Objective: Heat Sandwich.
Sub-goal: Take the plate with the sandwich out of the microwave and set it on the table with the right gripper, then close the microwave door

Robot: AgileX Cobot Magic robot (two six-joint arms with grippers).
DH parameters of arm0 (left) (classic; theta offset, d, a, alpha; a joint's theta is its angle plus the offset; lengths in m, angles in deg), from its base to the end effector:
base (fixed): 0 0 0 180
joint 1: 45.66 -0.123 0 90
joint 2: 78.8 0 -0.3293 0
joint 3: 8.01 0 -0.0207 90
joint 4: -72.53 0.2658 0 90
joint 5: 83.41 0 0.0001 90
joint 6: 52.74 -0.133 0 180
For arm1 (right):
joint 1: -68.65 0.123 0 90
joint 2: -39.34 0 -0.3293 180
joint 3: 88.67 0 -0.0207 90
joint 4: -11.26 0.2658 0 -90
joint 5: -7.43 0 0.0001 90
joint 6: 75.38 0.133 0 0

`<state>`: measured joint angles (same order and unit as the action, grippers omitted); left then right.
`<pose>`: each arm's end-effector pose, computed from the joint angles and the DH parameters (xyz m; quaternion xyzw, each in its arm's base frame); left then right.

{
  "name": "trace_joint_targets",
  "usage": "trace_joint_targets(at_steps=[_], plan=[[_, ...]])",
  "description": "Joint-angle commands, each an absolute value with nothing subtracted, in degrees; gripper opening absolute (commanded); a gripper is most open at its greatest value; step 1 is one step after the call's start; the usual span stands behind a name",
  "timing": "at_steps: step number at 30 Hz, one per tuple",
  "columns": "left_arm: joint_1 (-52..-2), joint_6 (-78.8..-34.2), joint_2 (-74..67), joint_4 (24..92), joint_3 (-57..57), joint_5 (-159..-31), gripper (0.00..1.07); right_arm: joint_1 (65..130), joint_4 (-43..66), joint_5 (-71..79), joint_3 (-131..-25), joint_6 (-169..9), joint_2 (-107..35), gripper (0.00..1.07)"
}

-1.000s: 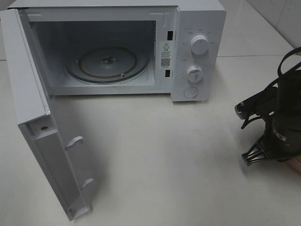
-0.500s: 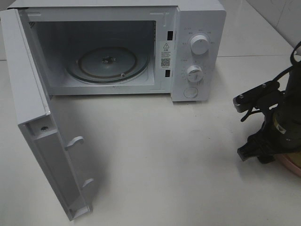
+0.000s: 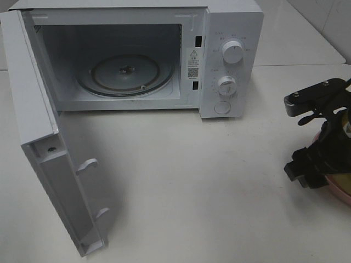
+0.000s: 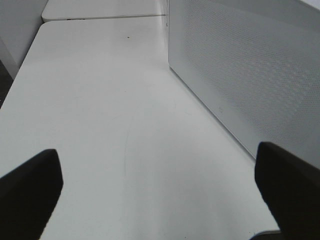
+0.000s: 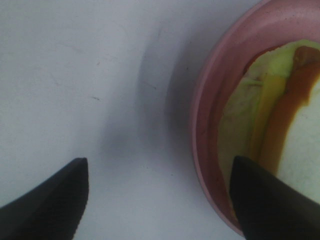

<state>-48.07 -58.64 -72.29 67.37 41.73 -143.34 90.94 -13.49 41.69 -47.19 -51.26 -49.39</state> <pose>0.0018 -0.0103 0.2668 0.0273 0.8476 -0.0066 0.5299 0.2423 0.0654 0.1735 -0.1437 0.9702 -0.0799 0.1778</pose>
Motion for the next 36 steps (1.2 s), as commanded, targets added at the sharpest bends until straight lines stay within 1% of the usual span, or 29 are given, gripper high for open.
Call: trace_joint_targets(at_steps=[1,12,19,36], plan=[[-48.30,-58.59,-73.61,67.37,41.84,-142.88,1.00,90.59,-10.74,43.87,-47.36,-53.90,-46.41,0.76],[-48.30,-58.59,-73.61,67.37,41.84,-142.88,1.00,90.59,-5.75,51.03,-47.36,-58.71,-37.24,0.76],[-48.30,-58.59,-73.61,67.37,41.84,-142.88,1.00,90.59,-1.86,56.82,-47.36,-62.44,-28.48,0.76],[-48.30,-58.59,-73.61,67.37,41.84,-142.88,1.00,90.59,0.72,68.05,-47.36,-65.01,-10.54,0.76]])
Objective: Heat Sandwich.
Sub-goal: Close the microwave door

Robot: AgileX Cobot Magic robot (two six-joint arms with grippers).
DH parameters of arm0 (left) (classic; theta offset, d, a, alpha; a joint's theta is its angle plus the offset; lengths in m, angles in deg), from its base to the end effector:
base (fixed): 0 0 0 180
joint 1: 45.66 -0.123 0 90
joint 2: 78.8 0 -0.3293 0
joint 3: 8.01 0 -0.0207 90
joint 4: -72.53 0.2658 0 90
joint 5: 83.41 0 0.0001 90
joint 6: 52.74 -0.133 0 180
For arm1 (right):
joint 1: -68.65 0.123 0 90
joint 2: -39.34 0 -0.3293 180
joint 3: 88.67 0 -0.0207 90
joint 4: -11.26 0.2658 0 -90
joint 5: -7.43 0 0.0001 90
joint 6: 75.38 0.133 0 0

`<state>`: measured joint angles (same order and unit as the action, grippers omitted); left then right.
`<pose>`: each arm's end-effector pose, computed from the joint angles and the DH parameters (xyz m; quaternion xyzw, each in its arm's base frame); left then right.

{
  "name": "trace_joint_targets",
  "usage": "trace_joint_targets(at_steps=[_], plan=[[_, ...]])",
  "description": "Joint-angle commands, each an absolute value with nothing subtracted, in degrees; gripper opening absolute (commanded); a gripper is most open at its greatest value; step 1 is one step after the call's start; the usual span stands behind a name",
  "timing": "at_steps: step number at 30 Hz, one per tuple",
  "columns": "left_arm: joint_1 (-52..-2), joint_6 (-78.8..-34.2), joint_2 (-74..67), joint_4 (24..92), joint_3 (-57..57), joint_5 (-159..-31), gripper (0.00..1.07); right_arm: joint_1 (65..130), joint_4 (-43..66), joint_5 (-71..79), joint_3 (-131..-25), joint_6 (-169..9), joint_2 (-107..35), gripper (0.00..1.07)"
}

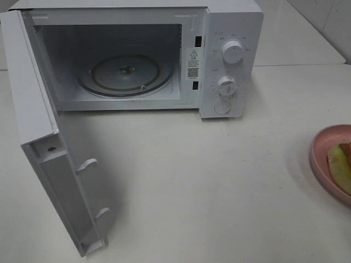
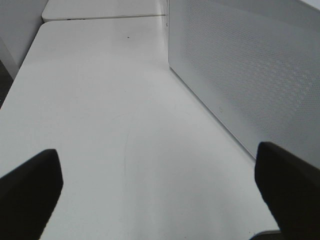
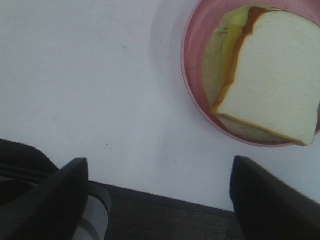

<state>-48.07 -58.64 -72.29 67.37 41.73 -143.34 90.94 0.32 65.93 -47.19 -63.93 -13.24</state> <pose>0.0018 -0.0103 0.2668 0.0273 0.8476 -0.0066 0.5299 0.1265 0.0286 0.2703 -0.1203 0.9600 -0.0183 0.2523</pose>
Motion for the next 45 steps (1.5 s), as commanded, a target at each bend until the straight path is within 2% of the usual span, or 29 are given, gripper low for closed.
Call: trace_joint_targets(at_steps=[1,17,20,29,45], plan=[[-48.30,-58.59,-73.61,67.37,41.84,-142.88,1.00,90.59,0.95,68.62,-47.36,-65.07,-9.63,0.76],[-48.30,-58.59,-73.61,67.37,41.84,-142.88,1.00,89.62,1.64,72.06,-44.04,-67.94,9.45,0.76],[-48.30,-58.59,-73.61,67.37,41.84,-142.88,1.00,85.89,1.70,71.09,-41.75,-67.94,14.50,0.76],[-48.30,-58.59,-73.61,67.37,41.84,-142.88,1.00,80.28,7.08,66.96,-39.45,-69.83,22.69,0.76],[-48.30,-58.59,-73.61,67.37,41.84,-142.88,1.00,71.68,7.31,66.96,-39.40,-70.40,34.43,0.76]])
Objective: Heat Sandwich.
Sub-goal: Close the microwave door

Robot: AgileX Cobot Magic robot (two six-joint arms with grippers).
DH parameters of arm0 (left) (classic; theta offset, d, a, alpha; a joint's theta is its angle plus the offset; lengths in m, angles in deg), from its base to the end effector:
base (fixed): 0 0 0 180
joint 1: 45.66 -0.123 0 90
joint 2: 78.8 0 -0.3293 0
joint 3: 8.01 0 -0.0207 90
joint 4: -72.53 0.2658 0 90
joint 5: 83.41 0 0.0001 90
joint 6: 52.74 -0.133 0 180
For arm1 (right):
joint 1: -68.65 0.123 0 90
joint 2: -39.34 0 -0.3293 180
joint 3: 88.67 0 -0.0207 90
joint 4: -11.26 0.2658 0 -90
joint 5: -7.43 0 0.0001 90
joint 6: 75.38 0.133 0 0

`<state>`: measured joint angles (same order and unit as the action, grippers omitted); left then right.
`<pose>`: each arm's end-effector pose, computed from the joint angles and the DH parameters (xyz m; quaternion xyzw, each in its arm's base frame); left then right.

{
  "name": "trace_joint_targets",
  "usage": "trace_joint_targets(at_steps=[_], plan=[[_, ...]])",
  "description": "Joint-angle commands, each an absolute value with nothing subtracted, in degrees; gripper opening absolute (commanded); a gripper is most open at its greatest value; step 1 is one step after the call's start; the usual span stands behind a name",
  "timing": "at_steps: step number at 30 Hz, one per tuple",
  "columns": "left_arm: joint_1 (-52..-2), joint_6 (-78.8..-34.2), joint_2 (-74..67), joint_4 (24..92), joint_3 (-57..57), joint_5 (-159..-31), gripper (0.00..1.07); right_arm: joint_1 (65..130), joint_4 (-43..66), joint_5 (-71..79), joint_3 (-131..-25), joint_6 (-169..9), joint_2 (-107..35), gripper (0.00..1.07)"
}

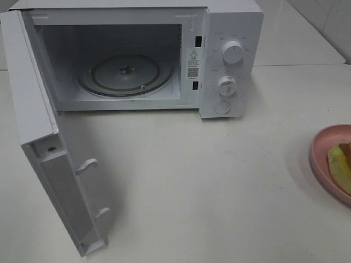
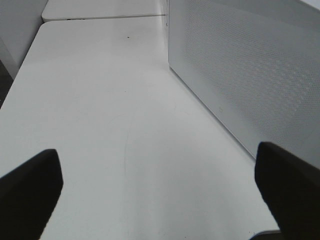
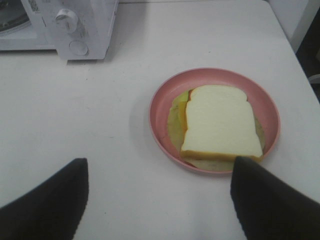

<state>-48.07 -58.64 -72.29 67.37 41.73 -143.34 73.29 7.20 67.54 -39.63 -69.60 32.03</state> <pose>0.0018 -0.0103 0.2668 0.0273 0.8476 -0.0066 0.5299 0.0027 -0.0080 0.2703 0.0096 0.8496 0.0125 0.5272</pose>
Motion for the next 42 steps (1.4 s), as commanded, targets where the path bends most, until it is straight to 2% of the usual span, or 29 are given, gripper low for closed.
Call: trace_joint_targets(at_steps=[1,42], plan=[[-48.30,-58.59,-73.61,67.37,41.84,-142.88,1.00,71.11,7.37,66.91,-39.40,-70.51,34.32,0.76],[-48.30,-58.59,-73.44,67.37,41.84,-142.88,1.00,69.91,7.25,66.91,-39.40,-70.51,34.32,0.75]])
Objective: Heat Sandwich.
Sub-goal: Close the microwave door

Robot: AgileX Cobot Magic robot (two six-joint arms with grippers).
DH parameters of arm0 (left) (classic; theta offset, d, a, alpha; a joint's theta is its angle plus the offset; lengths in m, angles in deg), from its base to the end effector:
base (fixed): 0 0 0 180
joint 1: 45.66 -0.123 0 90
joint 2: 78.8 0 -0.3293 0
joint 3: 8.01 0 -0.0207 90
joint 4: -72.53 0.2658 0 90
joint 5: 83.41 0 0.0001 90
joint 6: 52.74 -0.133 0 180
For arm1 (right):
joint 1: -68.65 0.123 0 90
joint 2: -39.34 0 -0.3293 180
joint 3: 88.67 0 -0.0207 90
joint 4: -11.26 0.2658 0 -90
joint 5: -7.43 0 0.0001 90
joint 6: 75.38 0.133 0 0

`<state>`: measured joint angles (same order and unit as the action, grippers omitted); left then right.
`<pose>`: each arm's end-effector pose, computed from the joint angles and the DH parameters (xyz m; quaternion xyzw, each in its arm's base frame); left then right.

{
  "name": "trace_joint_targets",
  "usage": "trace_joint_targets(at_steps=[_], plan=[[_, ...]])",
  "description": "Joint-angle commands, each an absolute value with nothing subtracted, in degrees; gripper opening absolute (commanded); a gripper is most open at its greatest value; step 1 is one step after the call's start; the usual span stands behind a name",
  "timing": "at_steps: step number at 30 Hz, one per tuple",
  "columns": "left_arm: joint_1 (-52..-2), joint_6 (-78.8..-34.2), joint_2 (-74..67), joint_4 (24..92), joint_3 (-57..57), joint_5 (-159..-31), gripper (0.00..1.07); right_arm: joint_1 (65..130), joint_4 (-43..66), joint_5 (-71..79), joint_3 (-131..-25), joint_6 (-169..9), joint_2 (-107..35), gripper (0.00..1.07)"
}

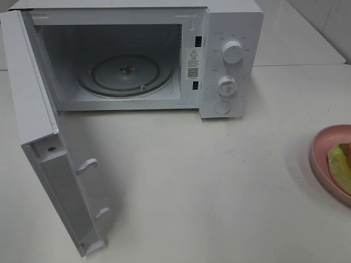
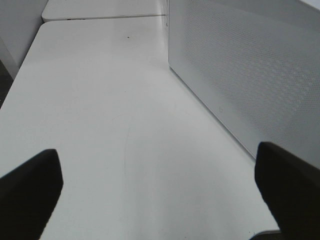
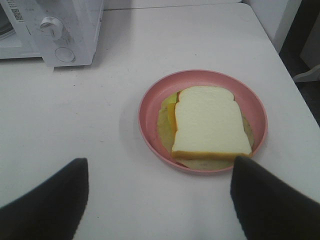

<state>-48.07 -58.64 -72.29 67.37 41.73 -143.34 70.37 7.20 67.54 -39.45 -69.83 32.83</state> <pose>0.0018 -0.0103 0.2668 0.0273 0.8476 -0.0066 0.5299 0.0006 -0.0082 0.2693 0.0296 0.8463 -0.0017 0.5319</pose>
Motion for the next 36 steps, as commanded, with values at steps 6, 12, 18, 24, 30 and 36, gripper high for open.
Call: trace_joint_targets(at_steps=[6,12,18,24,30,36], plan=[[-48.30,-58.59,-73.44,67.37,41.84,-142.88,1.00,69.91,7.25,66.91,-39.40,-70.51,34.32,0.75],[-48.30,-58.59,-73.44,67.20,41.84,-142.88,1.00,69.91,7.25,66.91,-39.40,-70.51,34.32,0.75],[-48.30,-58.36,-73.44,67.37,41.84,-142.88,1.00,69.91,7.25,66.91,-39.40,-70.51,34.32,0.75],[-48.30,-58.24,-72.98,67.32,40.35,-141.51,0.95,69.91,7.25,66.91,-39.40,-70.46,34.32,0.75],[-48.30,-58.13,-69.03,67.54,38.80,-140.93,0.88,69.91,7.25,66.91,-39.40,-70.46,34.32,0.75],[-48.30,-58.13,-63.13,67.49,38.80,-135.84,0.68,69.91,7.25,66.91,-39.40,-70.46,34.32,0.75]])
